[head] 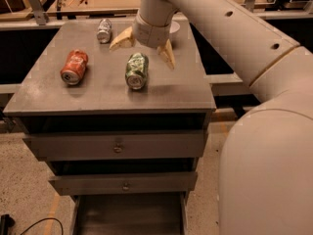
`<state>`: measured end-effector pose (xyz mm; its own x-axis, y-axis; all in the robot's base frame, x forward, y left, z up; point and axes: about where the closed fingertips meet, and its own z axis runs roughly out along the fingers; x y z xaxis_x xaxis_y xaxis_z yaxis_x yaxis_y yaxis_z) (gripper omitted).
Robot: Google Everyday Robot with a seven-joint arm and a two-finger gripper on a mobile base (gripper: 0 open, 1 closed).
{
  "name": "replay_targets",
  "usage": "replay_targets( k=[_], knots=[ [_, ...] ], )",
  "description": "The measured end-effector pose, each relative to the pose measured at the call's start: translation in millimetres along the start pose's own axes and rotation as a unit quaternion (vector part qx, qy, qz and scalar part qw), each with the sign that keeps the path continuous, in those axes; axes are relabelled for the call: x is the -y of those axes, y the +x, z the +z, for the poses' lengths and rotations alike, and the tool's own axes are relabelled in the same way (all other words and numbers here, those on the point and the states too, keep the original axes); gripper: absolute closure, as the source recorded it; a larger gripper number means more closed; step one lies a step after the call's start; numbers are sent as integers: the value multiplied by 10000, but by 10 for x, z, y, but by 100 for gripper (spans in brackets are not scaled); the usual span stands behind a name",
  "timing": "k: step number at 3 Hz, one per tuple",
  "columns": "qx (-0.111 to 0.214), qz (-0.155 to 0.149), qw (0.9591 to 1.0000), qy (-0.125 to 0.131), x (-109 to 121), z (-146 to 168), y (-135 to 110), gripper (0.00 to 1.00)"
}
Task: Move green can near white bowl
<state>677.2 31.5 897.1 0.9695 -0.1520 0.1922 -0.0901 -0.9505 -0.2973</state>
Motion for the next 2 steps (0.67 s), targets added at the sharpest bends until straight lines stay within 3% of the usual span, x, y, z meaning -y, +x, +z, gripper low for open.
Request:
replay_targets(
  k=[1, 2],
  knots=[
    [-193, -40, 9997, -118, 29, 258, 72, 0],
    [-210, -74, 9995, -239, 47, 477, 134, 19]
  ],
)
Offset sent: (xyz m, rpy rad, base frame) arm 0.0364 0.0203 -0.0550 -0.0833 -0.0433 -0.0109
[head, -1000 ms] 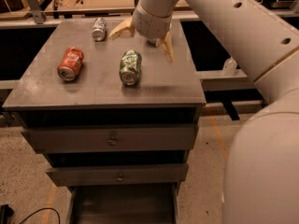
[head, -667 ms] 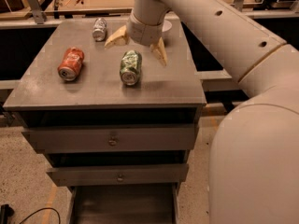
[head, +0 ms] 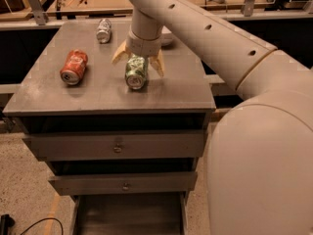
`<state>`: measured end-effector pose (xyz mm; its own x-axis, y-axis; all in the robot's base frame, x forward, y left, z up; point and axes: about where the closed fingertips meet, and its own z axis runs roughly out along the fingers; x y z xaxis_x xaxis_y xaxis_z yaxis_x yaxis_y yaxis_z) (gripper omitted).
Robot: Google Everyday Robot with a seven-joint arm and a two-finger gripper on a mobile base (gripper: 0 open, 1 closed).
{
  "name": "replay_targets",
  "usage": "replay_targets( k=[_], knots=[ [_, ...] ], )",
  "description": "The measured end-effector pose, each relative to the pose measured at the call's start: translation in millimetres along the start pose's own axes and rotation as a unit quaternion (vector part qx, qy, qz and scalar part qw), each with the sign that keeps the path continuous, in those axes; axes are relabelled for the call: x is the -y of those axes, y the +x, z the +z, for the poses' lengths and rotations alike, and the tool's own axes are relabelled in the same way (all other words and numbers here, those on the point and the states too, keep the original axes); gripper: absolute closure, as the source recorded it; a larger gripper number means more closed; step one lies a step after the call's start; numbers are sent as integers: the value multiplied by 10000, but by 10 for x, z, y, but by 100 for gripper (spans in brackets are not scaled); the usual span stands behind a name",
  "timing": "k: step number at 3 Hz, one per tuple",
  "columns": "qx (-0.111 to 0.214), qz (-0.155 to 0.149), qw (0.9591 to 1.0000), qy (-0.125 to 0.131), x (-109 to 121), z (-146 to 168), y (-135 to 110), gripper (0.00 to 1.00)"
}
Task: Move green can near white bowl
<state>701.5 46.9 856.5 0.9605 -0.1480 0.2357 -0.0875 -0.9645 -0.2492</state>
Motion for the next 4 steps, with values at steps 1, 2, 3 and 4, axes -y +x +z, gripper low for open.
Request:
replay_targets(
  k=[1, 2, 3, 4],
  knots=[
    [99, -56, 9998, -179, 10, 129, 34, 42],
    [-173, 93, 9994, -287, 21, -19, 231, 65],
    [-744, 558, 9952, -315, -130, -269, 641, 88],
    [-746, 557, 9952, -299, -125, -262, 652, 100]
  ],
)
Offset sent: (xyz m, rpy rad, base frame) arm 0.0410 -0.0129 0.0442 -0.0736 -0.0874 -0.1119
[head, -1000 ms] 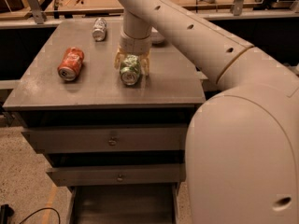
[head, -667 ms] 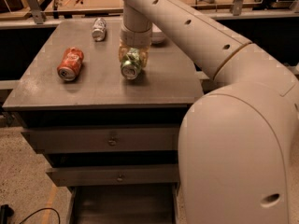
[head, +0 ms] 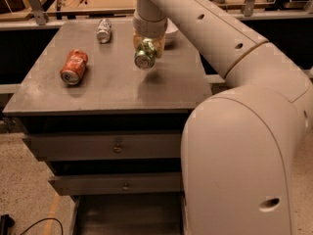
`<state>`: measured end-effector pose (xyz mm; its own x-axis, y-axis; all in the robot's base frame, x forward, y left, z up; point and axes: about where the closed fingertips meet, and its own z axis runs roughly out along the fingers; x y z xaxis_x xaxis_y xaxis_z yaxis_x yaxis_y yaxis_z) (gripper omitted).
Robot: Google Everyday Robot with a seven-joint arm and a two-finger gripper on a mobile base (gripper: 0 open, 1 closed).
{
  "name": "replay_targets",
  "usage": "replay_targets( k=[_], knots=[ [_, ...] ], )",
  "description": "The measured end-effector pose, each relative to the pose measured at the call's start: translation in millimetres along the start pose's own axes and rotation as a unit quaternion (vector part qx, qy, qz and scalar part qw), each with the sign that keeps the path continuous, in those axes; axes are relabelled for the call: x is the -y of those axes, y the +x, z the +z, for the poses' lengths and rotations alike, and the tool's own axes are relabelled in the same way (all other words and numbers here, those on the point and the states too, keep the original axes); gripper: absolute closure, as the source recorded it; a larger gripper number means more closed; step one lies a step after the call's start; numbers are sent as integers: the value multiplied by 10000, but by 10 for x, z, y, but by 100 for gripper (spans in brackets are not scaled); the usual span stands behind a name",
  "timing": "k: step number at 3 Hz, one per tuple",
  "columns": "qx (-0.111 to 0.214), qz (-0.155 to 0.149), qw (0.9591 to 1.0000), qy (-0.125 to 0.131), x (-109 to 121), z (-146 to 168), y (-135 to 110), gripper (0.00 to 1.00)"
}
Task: Move green can near white bowl
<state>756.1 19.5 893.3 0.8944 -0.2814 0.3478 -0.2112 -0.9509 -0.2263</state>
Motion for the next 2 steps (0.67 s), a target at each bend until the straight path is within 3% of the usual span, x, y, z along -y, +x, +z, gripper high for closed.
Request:
replay_targets(
  k=[1, 2],
  knots=[
    [-84, 241, 9997, -5, -63, 52, 31, 100],
    [-299, 440, 9986, 15, -141, 149, 227, 100]
  ],
)
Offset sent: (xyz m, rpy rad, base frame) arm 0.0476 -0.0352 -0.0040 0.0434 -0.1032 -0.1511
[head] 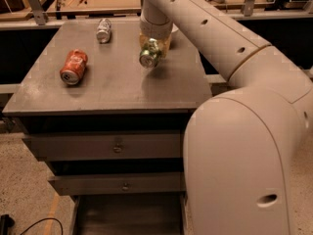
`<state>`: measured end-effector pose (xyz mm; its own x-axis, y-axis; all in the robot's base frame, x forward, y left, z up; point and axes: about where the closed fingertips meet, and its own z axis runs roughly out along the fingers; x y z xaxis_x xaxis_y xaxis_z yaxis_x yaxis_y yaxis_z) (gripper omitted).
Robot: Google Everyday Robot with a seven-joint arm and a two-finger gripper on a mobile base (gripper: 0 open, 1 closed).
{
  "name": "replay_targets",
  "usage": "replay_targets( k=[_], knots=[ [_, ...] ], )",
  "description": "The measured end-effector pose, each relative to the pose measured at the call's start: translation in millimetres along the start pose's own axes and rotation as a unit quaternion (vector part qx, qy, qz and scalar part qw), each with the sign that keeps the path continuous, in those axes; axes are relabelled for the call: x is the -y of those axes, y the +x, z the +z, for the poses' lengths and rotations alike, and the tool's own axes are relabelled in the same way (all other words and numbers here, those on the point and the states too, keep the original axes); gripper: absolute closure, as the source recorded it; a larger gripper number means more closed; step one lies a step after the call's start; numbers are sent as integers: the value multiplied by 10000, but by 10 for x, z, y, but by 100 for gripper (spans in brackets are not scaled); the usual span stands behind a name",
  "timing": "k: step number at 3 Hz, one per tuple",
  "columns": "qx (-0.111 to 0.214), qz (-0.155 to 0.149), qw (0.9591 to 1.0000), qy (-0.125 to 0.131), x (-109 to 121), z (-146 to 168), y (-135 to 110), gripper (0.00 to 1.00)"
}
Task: Move green can near white bowl
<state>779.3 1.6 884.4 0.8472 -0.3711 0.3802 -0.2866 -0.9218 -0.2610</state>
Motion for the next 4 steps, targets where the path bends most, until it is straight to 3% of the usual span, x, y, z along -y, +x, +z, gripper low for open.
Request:
replay_targets(
  k=[2, 4],
  knots=[
    [387, 250, 9989, 10, -52, 352, 205, 57],
    [470, 441, 9978, 157, -85, 423, 340, 11]
  ],
)
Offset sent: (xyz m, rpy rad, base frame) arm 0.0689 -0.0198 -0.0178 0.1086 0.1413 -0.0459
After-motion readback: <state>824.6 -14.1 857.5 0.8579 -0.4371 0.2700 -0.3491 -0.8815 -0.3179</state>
